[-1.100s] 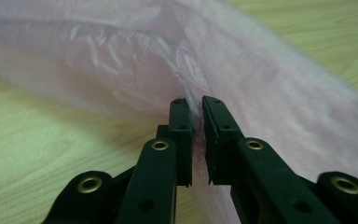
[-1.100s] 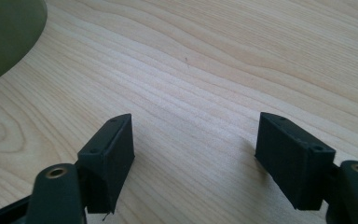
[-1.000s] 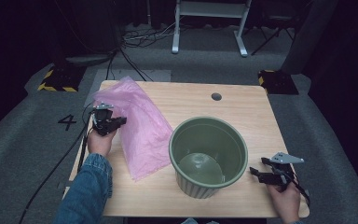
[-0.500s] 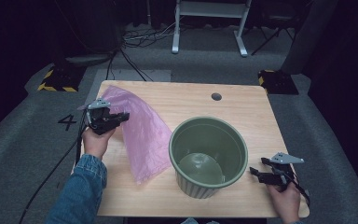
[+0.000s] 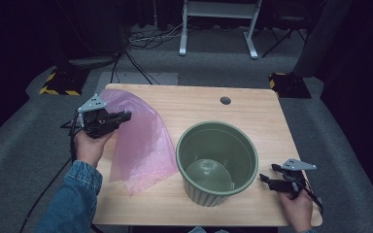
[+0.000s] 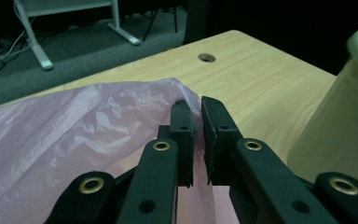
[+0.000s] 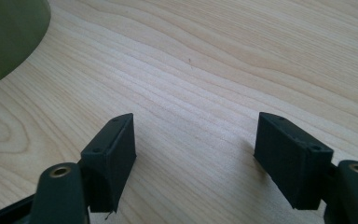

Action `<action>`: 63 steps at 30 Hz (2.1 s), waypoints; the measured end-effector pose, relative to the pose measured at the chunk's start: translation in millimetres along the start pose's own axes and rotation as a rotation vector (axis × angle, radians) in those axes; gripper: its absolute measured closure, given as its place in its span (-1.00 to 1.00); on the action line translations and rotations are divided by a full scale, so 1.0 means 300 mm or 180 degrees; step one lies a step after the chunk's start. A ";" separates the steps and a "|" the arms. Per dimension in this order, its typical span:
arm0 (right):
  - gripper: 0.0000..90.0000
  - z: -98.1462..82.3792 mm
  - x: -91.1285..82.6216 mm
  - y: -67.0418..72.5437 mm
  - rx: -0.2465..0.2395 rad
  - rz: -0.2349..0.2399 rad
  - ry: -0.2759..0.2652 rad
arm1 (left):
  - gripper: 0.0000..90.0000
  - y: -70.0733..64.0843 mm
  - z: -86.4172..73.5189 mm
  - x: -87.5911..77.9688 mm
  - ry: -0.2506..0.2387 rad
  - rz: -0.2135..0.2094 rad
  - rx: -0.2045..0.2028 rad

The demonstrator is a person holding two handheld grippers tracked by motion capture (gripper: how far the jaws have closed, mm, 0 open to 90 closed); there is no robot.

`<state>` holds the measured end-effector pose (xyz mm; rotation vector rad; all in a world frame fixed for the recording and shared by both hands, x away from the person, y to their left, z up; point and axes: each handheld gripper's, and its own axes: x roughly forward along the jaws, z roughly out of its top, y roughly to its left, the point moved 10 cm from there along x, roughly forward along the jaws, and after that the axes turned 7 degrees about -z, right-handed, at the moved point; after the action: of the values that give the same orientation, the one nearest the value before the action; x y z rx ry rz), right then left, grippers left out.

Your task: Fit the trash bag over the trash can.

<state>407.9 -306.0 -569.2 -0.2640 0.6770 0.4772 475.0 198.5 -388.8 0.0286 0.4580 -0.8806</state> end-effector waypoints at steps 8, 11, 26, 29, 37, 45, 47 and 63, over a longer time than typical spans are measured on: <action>-0.35 0.002 0.002 0.003 -0.0009 0.0020 0.0000 | 0.85 -0.040 0.044 -0.035 -0.0037 -0.0309 0.0152; -0.35 0.003 0.003 0.003 -0.0017 0.0022 -0.0001 | 0.86 -0.052 0.057 -0.043 -0.0027 -0.0352 0.0212; -0.35 0.014 0.011 0.033 -0.0085 0.0104 -0.0013 | 0.86 -0.134 0.192 -0.097 -0.0137 -0.0573 0.0378; -0.35 0.021 0.017 0.055 -0.0127 0.0147 -0.0017 | 0.86 -0.149 0.203 -0.099 -0.0129 -0.0584 0.0379; -0.34 0.024 0.019 0.058 -0.0126 0.0161 -0.0022 | 0.84 -0.107 0.045 -0.021 0.0191 -0.0392 0.0167; -0.34 0.023 0.019 0.058 -0.0128 0.0160 -0.0022 | 0.79 -0.057 -0.220 0.021 0.0434 -0.0327 -0.0250; -0.34 0.023 0.019 0.058 -0.0127 0.0160 -0.0022 | 0.82 -0.045 -0.273 0.014 0.0507 -0.0257 -0.0358; -0.34 0.023 0.019 0.058 -0.0129 0.0161 -0.0022 | -0.26 0.040 -0.582 -0.008 0.1188 0.0381 -0.0821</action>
<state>406.8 -286.3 -569.1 -0.2838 0.6689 0.5404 417.3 244.5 -547.4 -0.0167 0.9072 -0.6934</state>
